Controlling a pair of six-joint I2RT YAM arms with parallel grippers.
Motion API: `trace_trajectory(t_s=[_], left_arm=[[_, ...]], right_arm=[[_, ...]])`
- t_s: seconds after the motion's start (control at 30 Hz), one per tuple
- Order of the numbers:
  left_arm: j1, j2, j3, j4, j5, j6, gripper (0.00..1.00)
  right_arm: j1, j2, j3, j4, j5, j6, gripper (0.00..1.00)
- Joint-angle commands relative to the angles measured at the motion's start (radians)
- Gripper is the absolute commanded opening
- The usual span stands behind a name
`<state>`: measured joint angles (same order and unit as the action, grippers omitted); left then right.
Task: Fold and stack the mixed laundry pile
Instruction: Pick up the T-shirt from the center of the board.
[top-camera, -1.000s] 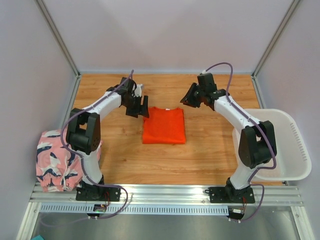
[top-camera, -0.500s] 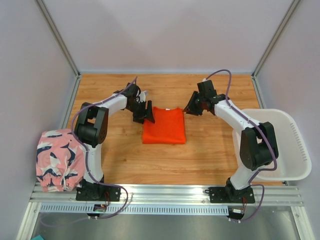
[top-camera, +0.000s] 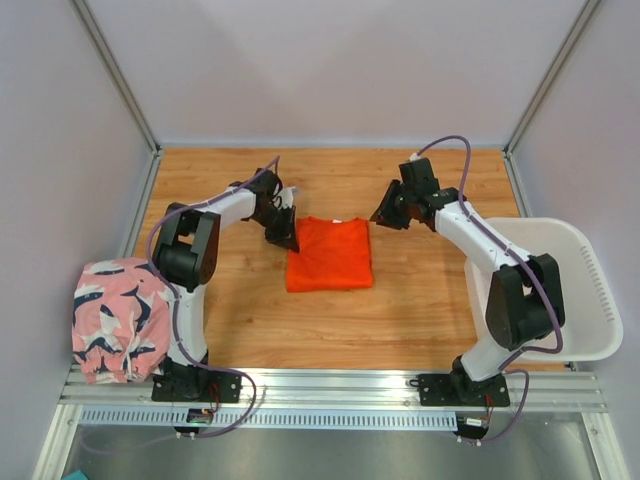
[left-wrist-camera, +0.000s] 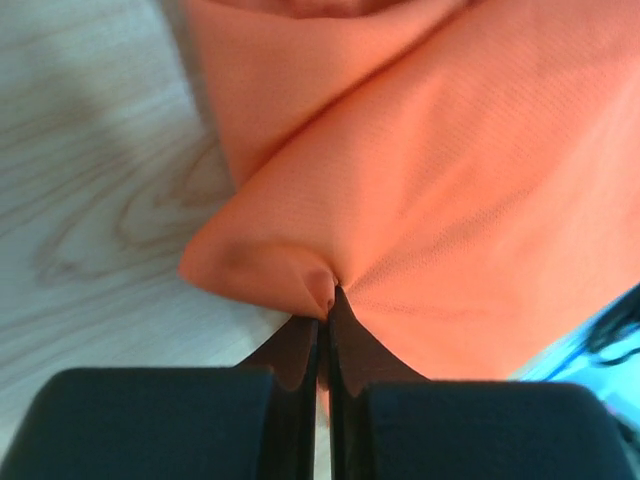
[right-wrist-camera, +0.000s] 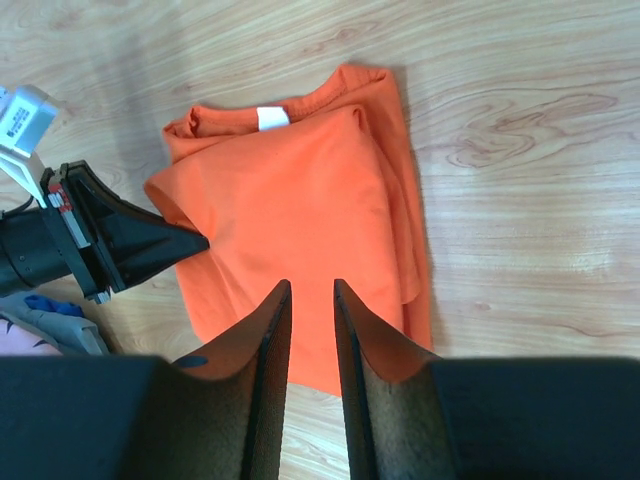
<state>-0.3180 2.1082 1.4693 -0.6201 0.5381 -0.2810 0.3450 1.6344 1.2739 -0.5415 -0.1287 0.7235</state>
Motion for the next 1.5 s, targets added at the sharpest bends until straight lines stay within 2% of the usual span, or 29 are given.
trace_trajectory(t_s=[0.0,0.1,0.23,0.4,0.67,0.93,1.27,1.47], left_arm=[[0.005,-0.086,0.028,-0.143,-0.104,0.239,0.00],[0.005,-0.175,0.043,-0.307,-0.191,0.415,0.00],[0.003,-0.267,0.005,-0.444,-0.302,0.555,0.00],[0.002,-0.361,-0.059,-0.601,-0.438,0.632,0.00],[-0.001,-0.543,-0.167,-0.739,-0.659,0.698,0.00],[-0.079,-0.662,-0.185,-0.842,-0.715,0.709,0.00],[-0.124,-0.757,-0.136,-0.922,-0.673,0.704,0.00],[-0.125,-0.812,-0.158,-0.986,-0.724,0.735,0.00]], right_arm=[[-0.006,-0.064,0.007,-0.008,0.027,-0.024,0.26],[-0.014,-0.096,-0.014,-0.014,0.035,-0.033,0.26],[-0.026,-0.133,-0.059,-0.011,0.040,-0.032,0.26],[-0.031,-0.177,-0.085,-0.009,0.054,-0.033,0.26],[-0.052,-0.246,-0.140,-0.012,0.069,-0.038,0.26],[-0.078,-0.280,-0.156,-0.011,0.072,-0.029,0.26],[-0.116,-0.323,-0.176,-0.014,0.069,-0.033,0.26],[-0.135,-0.347,-0.203,-0.015,0.070,-0.033,0.26]])
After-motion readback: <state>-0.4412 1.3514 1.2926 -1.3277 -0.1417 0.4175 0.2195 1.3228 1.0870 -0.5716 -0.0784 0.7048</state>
